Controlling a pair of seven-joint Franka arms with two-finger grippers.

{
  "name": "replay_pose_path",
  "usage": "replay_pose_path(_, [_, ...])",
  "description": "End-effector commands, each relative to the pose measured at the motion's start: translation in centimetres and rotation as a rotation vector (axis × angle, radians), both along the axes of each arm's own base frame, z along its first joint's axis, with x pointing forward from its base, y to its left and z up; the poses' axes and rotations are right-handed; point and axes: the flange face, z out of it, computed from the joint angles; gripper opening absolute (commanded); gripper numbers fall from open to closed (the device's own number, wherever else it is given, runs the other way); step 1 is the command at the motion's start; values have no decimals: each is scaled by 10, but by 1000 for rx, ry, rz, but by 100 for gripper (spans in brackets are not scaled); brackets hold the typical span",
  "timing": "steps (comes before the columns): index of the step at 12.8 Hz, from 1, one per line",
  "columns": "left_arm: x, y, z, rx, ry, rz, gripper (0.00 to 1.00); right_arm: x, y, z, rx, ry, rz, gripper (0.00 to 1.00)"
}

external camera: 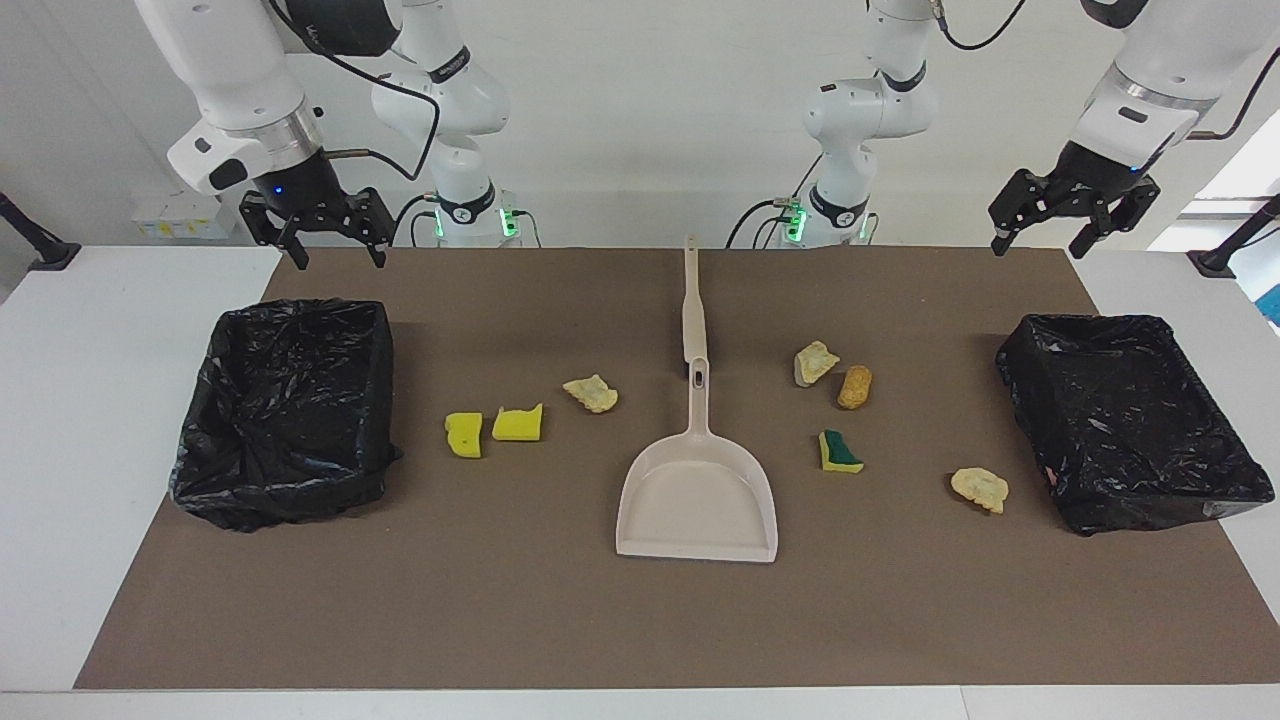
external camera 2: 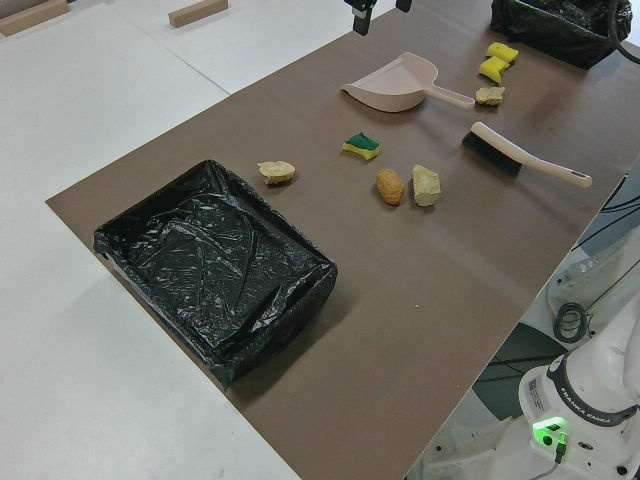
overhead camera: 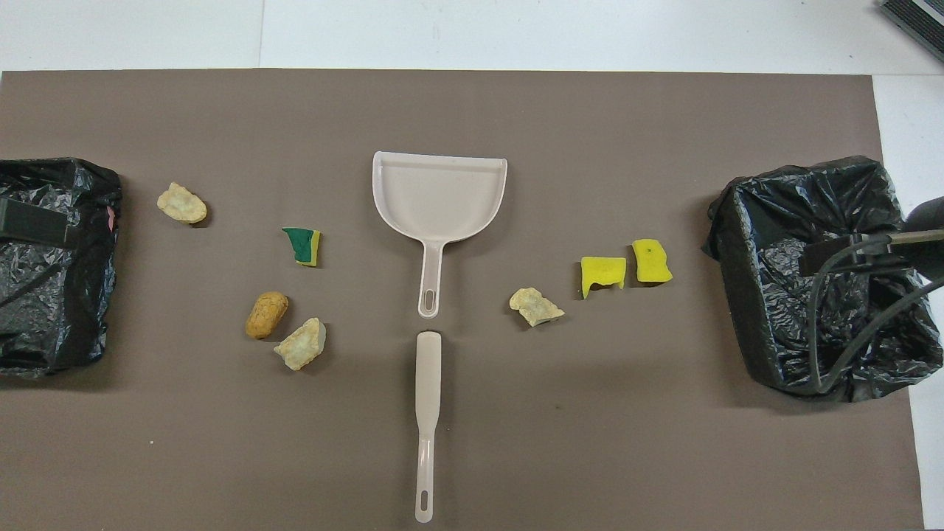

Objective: Sweep and dump trash in bin

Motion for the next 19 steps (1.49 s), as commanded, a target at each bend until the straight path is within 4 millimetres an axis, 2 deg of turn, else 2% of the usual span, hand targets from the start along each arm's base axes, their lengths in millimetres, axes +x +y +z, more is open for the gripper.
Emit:
replay_pose_path(1, [-14,-1,-3,15,20,4,100,-12,-12,-2,28,25,12,100])
replay_pose_path(5, [-14,-3,-3,15,23,-2,100,-9,-1,-1,26,7,30,100])
replay_pose_path(8, [-15,-10,-3,12,24,-10,100,-9,-1,-1,25,7,32,100])
replay_pose_path(10, [-16,-21,-4,6,23,-23,100,-9,-1,-2,23,8,33,100])
replay_pose_path(12, [-30,-44,-13,9,36,-19,100,-9,-2,-1,21,7,32,100])
replay_pose_path(14, [-51,-90,-32,15,34,-12,100,-9,-2,-1,19,9,33,100])
replay_pose_path(15, [-65,-117,-48,17,31,-22,100,-9,-3,-1,15,9,37,100])
replay_pose_path(19, [-144,-227,-139,16,3,-86,100,-10,-6,-2,12,12,35,100])
